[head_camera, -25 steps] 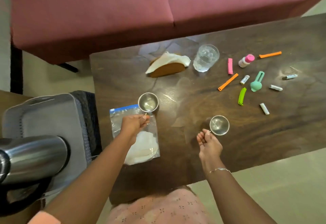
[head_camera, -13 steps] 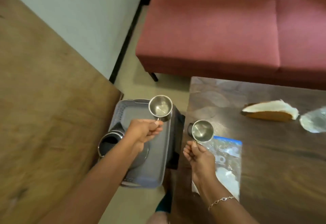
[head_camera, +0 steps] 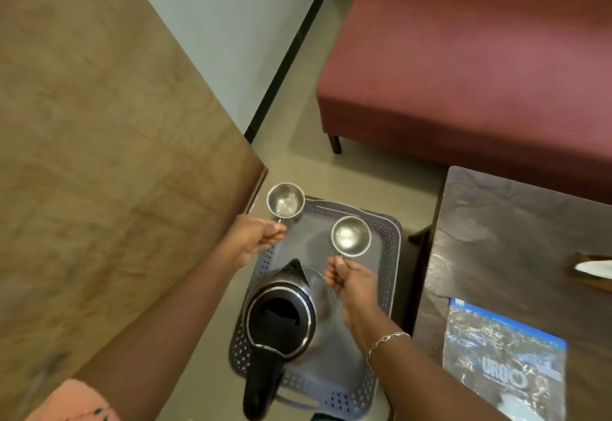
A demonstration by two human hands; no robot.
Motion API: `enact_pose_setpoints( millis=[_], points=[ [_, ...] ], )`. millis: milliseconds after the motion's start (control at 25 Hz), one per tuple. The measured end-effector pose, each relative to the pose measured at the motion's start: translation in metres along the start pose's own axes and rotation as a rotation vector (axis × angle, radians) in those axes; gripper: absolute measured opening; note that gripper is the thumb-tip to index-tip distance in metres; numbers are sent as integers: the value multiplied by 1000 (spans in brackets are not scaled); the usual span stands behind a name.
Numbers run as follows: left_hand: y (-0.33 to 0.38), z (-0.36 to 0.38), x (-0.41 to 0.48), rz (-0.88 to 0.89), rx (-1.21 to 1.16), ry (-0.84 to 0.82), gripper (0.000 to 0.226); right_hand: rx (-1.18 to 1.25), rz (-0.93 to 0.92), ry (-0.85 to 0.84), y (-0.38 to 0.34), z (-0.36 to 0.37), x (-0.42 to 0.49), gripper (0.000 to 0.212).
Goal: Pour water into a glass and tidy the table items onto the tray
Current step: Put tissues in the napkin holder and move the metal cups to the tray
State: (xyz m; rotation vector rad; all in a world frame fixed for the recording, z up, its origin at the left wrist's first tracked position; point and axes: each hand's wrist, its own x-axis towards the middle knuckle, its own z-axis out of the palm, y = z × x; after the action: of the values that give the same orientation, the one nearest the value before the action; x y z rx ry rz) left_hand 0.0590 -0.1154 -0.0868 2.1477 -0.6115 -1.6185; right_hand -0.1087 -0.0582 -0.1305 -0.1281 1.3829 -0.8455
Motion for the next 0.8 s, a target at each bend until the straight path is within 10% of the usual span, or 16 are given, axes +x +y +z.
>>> enact_pose_setpoints(
  millis=[800],
  points=[
    [-52,38,78,-171,-88,85,20,-119,134,-5,17,21,74,25]
  ],
)
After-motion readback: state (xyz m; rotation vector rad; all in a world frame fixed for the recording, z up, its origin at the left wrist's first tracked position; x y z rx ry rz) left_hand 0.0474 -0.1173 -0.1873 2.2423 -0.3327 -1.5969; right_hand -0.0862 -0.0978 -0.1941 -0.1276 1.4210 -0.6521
